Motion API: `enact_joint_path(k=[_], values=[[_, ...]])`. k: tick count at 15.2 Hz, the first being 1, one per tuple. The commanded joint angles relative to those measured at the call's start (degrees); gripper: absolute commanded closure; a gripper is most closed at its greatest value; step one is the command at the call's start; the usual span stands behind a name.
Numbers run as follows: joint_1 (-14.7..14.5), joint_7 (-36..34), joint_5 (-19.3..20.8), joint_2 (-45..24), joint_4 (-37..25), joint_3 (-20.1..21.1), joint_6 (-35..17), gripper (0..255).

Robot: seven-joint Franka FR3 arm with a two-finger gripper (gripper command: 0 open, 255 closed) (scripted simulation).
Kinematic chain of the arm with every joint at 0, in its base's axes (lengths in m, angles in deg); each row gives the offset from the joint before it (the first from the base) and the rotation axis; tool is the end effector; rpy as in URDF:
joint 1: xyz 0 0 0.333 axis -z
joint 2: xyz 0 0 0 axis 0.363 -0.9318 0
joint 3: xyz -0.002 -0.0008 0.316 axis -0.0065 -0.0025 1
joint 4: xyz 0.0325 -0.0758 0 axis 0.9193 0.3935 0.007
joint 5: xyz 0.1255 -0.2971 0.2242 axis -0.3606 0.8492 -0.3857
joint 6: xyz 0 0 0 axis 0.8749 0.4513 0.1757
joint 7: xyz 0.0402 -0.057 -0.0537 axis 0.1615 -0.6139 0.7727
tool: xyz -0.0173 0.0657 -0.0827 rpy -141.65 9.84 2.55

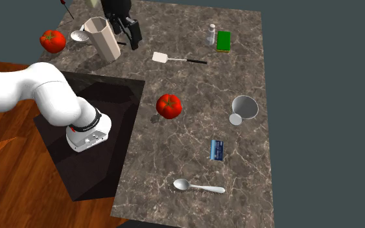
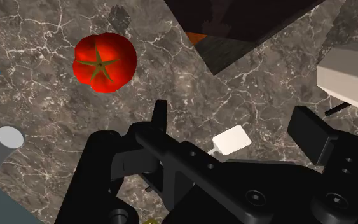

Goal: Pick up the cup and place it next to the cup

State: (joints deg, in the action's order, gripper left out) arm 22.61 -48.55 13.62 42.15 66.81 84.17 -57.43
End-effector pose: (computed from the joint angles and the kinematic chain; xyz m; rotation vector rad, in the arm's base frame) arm 0.3088 -0.0403 0.5776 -3.1295 -0.1531 0.1529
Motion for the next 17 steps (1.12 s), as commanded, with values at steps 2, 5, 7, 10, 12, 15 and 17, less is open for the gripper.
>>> enact_joint_path(k=[2, 5, 7, 10, 12, 15, 17], values=[[0.3, 0.4, 0.8, -1.3, 0.1, -0.5, -1.5, 0], [1.4, 1.5, 3.2, -5.6, 0.1, -1.9, -6.1, 0], [2.0, 2.1, 4.7, -8.6, -0.2, -2.9, -9.0, 0], [3.1, 3.0, 6.7, -13.5, -1.3, -4.3, -13.3, 0], [3.7, 3.4, 7.9, -16.9, -2.4, -5.2, -16.0, 0], [4.6, 4.1, 9.6, -22.2, -4.5, -6.6, -19.7, 0], [5.3, 4.6, 10.5, -25.9, -6.2, -7.5, -22.1, 0]])
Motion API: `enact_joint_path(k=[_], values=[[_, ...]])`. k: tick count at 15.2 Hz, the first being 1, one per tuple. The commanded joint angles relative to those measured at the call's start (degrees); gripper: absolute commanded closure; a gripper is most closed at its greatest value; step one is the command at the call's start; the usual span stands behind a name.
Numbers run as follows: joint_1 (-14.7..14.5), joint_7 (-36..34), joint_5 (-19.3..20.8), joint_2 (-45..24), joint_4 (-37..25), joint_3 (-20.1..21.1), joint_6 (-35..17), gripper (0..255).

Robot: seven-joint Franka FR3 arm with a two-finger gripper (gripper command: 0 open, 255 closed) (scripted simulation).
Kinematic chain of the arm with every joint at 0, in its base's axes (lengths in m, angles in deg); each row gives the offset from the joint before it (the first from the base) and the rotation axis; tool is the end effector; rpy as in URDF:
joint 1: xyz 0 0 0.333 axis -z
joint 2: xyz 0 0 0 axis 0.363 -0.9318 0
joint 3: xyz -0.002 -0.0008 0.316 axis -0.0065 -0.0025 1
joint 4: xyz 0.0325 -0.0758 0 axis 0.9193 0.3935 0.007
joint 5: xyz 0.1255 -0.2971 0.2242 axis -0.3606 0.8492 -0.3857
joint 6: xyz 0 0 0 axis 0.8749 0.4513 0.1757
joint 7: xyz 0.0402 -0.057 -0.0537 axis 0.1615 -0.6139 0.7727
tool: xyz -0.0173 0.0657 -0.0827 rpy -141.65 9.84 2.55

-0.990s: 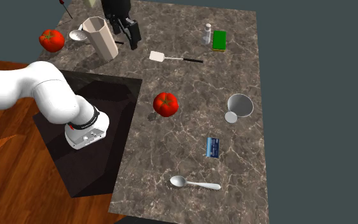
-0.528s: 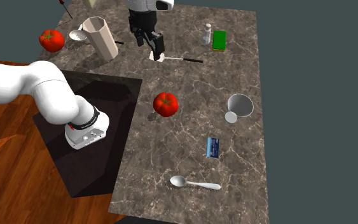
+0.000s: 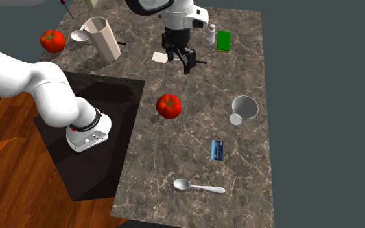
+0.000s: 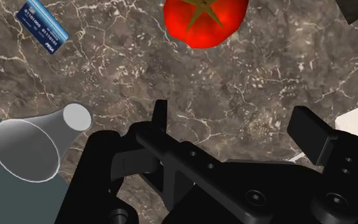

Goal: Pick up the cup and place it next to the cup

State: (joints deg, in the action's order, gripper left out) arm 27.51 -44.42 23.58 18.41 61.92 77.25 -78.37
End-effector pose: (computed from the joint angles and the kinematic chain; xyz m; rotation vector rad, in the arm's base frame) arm 0.4218 -0.1529 0.4878 3.0048 0.0449 -0.1520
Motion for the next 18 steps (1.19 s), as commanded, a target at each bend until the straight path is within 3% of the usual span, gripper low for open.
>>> enact_joint_path(k=[1, 10, 18], values=[[0.7, 0.6, 0.9, -4.0, -2.3, -1.0, -2.2, 0], [3.5, 2.8, 2.8, -21.2, -14.0, -4.5, -9.9, 0], [6.9, 5.2, 2.0, -37.3, -29.2, -6.6, -13.0, 0]])
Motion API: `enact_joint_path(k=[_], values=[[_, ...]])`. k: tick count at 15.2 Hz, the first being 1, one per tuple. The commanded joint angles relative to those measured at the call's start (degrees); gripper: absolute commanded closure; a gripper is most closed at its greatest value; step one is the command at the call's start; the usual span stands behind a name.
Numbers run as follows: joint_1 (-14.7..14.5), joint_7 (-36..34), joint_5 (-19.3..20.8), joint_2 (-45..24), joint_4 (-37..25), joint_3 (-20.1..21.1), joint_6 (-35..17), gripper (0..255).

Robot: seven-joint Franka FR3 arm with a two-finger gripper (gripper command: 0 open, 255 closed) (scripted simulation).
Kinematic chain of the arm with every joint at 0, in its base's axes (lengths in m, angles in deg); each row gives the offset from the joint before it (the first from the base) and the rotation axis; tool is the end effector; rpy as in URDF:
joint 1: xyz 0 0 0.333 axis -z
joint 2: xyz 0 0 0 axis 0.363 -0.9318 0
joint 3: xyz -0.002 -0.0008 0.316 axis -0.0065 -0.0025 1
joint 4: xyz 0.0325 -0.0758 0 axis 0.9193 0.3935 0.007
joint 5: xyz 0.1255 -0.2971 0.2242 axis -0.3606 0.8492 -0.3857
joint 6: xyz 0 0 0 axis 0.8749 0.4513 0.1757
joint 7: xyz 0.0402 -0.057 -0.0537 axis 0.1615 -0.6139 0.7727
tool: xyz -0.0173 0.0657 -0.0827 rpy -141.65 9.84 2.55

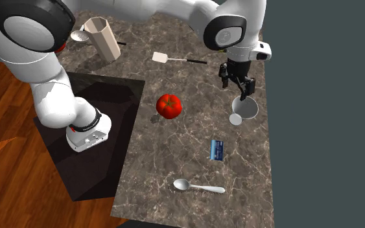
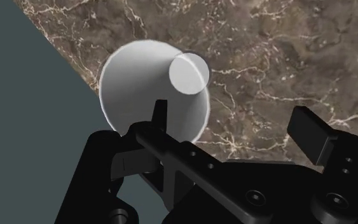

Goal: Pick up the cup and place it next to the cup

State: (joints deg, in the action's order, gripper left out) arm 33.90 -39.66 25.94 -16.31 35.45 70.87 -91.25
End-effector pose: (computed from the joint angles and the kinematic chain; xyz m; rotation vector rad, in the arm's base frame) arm 0.5488 -0.3150 0.4070 2.8369 -0.0737 -0.1476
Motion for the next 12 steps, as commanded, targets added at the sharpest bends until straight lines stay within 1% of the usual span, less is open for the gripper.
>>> enact_joint_path(k=[1, 8, 12], values=[[0.6, 0.5, -0.3, -2.8, -3.1, -0.2, -0.1, 0], [1.8, 0.6, -0.6, -5.4, -0.9, -0.4, -5.0, 0], [1.8, 0.6, -0.6, -5.4, -0.9, -0.4, -5.0, 0]])
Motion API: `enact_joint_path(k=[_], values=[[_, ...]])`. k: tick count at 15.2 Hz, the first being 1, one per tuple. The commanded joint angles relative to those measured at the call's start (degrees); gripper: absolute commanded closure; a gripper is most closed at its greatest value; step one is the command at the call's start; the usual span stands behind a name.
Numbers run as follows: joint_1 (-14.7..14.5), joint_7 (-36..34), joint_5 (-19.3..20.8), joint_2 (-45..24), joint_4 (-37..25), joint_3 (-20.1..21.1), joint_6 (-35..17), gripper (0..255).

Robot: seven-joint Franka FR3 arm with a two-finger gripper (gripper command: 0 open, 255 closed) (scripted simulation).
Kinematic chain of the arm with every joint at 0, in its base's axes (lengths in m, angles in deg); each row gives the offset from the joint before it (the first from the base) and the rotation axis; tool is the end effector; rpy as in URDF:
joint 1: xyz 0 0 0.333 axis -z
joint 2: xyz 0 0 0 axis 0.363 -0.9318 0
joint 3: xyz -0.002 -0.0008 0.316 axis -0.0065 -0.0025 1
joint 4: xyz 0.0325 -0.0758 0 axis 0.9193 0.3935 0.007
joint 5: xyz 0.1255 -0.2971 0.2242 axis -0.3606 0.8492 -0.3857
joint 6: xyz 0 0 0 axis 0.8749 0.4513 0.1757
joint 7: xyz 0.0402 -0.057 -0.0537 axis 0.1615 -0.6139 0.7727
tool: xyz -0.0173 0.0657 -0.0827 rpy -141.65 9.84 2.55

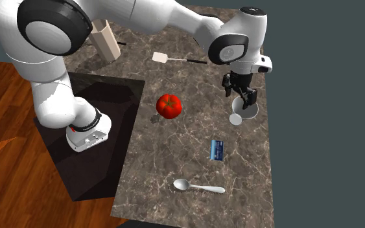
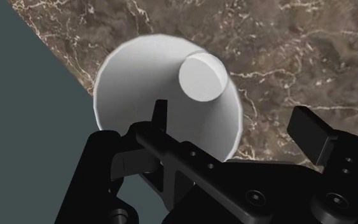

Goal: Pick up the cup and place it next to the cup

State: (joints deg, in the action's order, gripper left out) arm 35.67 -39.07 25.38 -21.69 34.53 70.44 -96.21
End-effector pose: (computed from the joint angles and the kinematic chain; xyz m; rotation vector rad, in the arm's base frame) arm 0.5542 -0.3391 0.3645 2.8257 -0.0801 -0.1482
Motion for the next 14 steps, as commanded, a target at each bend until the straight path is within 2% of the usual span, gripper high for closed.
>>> enact_joint_path(k=[1, 4, 5, 14], values=[[0.0, 0.0, 0.0, 0.0, 0.0, 0.0, -0.1, 0], [0.0, 0.0, 0.0, 0.0, 0.0, 0.0, -0.1, 0], [0.0, 0.0, 0.0, 0.0, 0.0, 0.0, -0.1, 255], [0.0, 0.0, 0.0, 0.0, 0.0, 0.0, -0.1, 255]])
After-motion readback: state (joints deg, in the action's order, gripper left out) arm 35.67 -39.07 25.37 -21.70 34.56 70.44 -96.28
